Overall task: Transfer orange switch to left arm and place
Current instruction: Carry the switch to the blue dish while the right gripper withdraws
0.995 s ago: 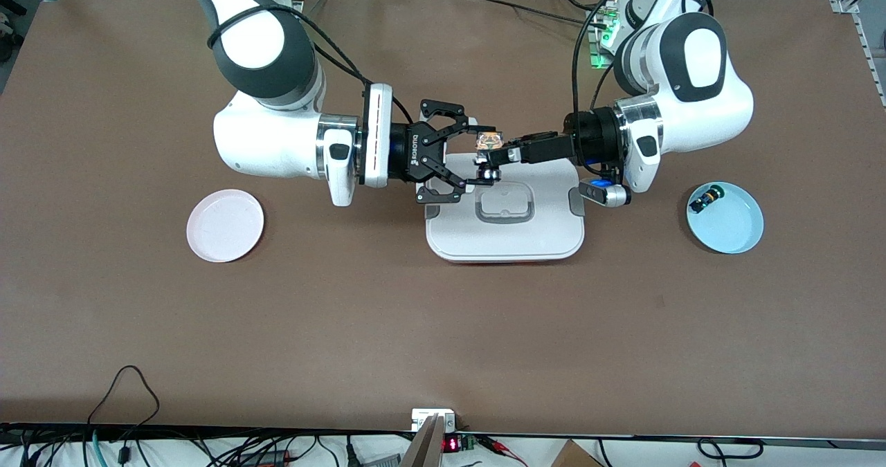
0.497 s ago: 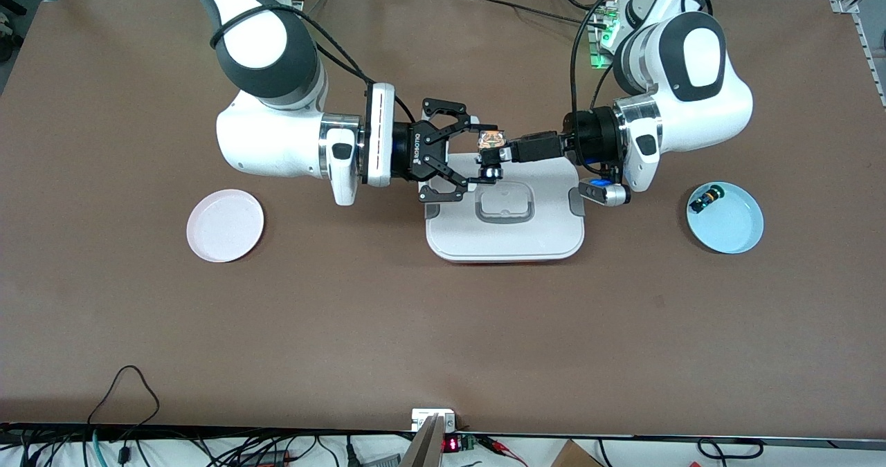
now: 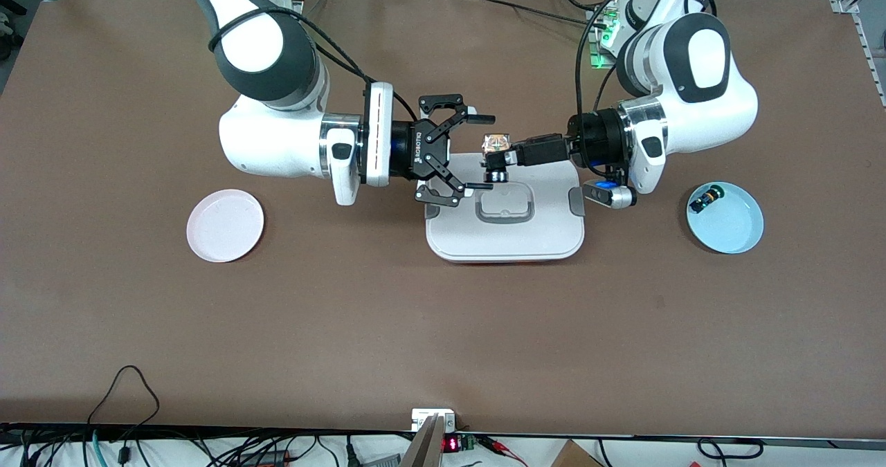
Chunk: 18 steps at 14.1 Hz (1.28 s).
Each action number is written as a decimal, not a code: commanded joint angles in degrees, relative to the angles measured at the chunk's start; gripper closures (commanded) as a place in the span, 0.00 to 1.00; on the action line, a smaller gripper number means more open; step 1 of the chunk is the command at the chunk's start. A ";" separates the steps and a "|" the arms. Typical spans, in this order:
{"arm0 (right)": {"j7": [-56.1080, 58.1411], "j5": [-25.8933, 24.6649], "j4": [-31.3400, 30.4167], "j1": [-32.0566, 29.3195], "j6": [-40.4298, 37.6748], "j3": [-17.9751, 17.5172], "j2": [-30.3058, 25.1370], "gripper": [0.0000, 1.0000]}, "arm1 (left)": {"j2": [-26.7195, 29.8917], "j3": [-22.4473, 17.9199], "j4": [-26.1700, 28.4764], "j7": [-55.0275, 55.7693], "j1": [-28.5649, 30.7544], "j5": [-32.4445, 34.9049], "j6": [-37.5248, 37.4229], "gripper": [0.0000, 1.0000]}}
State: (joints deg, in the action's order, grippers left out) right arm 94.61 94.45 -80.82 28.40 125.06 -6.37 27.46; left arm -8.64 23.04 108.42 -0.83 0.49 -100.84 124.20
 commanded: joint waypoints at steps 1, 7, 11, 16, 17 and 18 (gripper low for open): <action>0.75 1.78 -1.69 -0.53 -0.52 0.83 -0.03 0.00 | 1.96 -1.06 1.53 0.48 1.97 6.32 -1.50 1.00; 0.05 -0.92 -15.56 -11.15 -2.19 1.71 -4.95 0.00 | 1.87 -8.97 1.53 2.15 3.02 30.89 -10.72 1.00; -0.83 -7.09 -26.91 -15.39 -2.19 1.71 -7.77 0.00 | 0.56 -11.61 1.71 2.68 4.16 57.08 -14.33 1.00; -31.78 -16.80 -28.88 -17.32 -2.18 1.71 -9.27 0.00 | -4.27 -14.69 1.71 1.89 7.76 87.87 -14.78 1.00; -39.17 -21.28 -28.52 -17.76 -2.36 1.62 -9.53 0.00 | -5.85 -15.57 1.71 1.71 8.73 92.53 -14.43 1.00; -44.11 -24.37 -28.52 -17.77 -2.36 1.62 -10.05 0.00 | -6.91 -16.27 1.71 1.45 9.35 97.02 -13.91 1.00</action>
State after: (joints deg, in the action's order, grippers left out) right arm 61.11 75.54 -108.54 11.63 122.76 -4.14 19.58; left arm -13.19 7.62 110.81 1.41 8.60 -10.99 110.25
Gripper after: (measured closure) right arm 0.000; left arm 0.634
